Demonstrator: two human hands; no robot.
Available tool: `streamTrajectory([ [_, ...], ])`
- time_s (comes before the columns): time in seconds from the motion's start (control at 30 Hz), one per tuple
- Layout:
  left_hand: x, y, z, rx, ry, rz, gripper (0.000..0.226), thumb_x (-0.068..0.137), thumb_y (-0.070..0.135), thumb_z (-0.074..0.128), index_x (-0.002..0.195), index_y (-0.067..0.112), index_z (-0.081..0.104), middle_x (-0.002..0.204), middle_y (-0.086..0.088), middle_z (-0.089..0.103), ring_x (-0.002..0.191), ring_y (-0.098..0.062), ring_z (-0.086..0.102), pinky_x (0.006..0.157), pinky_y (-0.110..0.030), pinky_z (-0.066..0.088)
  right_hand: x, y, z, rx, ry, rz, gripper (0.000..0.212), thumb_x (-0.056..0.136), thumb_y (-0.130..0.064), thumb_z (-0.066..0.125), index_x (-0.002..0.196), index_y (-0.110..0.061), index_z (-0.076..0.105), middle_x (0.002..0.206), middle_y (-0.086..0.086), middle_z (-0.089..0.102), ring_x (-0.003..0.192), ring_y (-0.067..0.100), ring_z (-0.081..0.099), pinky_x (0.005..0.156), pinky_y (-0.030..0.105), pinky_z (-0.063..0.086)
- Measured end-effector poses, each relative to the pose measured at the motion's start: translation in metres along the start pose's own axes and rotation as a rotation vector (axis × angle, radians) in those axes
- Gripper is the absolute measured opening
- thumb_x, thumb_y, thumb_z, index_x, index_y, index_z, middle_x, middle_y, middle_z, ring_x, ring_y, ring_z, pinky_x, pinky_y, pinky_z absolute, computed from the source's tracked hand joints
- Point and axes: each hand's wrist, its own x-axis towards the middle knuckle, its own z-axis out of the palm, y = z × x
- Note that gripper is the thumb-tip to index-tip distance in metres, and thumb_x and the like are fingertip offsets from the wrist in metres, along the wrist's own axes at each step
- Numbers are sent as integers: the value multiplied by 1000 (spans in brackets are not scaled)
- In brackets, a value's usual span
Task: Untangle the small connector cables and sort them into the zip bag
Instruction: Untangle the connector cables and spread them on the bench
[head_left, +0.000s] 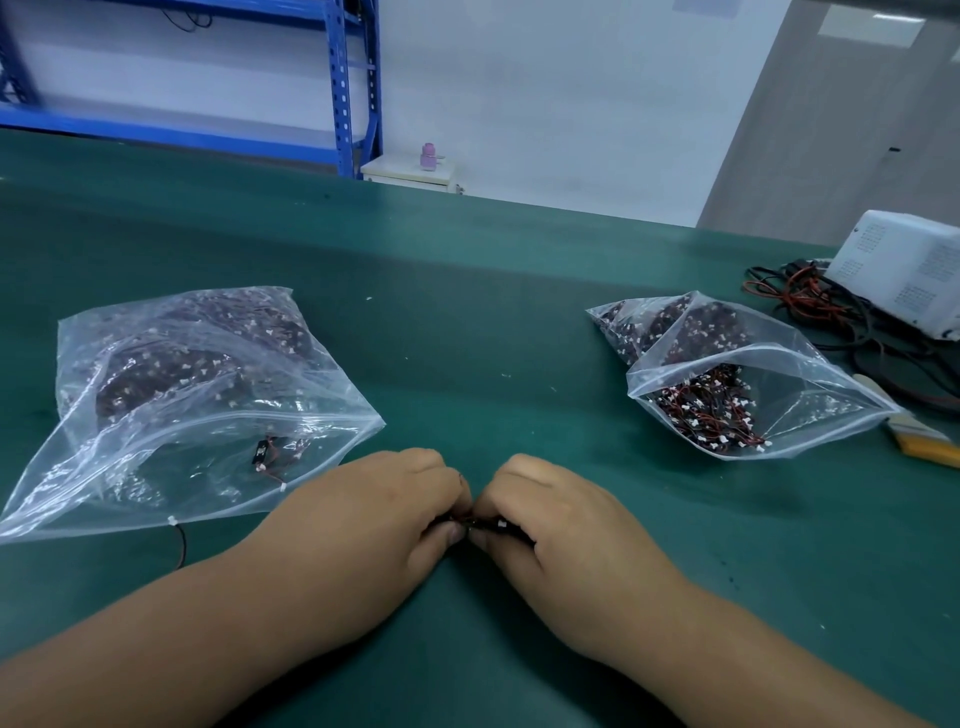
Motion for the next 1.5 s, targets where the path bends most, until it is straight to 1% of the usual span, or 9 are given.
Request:
streamTrajectory([
  [0.23,1,1,-1,-15,-14,-12,14,95,46,44,104,40,52,98,19,47,93,0,47,81,-24,43,-2,1,-2,42,10,-1,12,93,-35,59,87,-24,58,83,-8,50,79,16,48,69,41,43],
  [0.33,0,1,-2,-15,-10,-13,13,94,46,45,103,39,52,96,18,47,92,1,47,80,-24,43,-2,0,-2,45,21,-2,3,91,-27,61,89,-25,60,82,-9,51,79,15,48,69,40,44],
  [0.43,0,2,-2,-12,-7,-19,15,94,48,45,104,39,52,97,18,47,92,1,48,80,-25,44,-3,0,-1,30,28,4,9,88,-18,60,92,-26,62,83,-9,53,81,15,49,70,39,44],
  [0.57,1,1,-2,1,-15,-7,18,94,51,43,105,39,52,96,18,46,91,1,47,81,-26,44,-3,-1,-2,16,21,-13,2,90,-27,61,92,-26,60,82,-9,51,81,15,48,70,39,44],
  [0.63,1,1,-2,2,-20,-5,22,92,55,41,104,40,51,96,18,46,91,1,47,80,-25,44,-2,-1,-3,13,29,-28,2,90,-25,61,88,-23,61,80,-7,51,78,17,48,68,40,43],
  [0.77,0,0,-2,3,-33,1,28,88,58,40,108,42,50,98,20,46,94,2,47,82,-26,45,-1,-1,-4,-4,47,-42,8,91,-20,61,84,-16,63,78,-1,54,76,21,49,68,42,42],
  [1.03,1,-1,-2,7,-34,-6,25,89,56,40,103,39,51,94,19,46,90,1,47,78,-26,45,-2,-1,-4,61,66,-28,22,96,-35,48,88,-20,62,81,-5,55,79,17,51,71,38,43],
  [1.23,2,-1,-2,-1,-41,-11,24,90,55,42,102,37,53,95,17,48,91,-1,49,79,-28,46,-3,0,-4,134,92,13,26,98,-38,41,89,-22,60,81,-11,52,78,12,50,70,36,43],
  [1.5,2,0,-2,-2,-49,-17,26,93,55,36,103,38,52,96,17,48,92,-1,49,80,-26,44,-4,4,-2,166,165,131,24,90,-38,45,76,-22,55,74,-9,52,76,13,52,65,39,44],
])
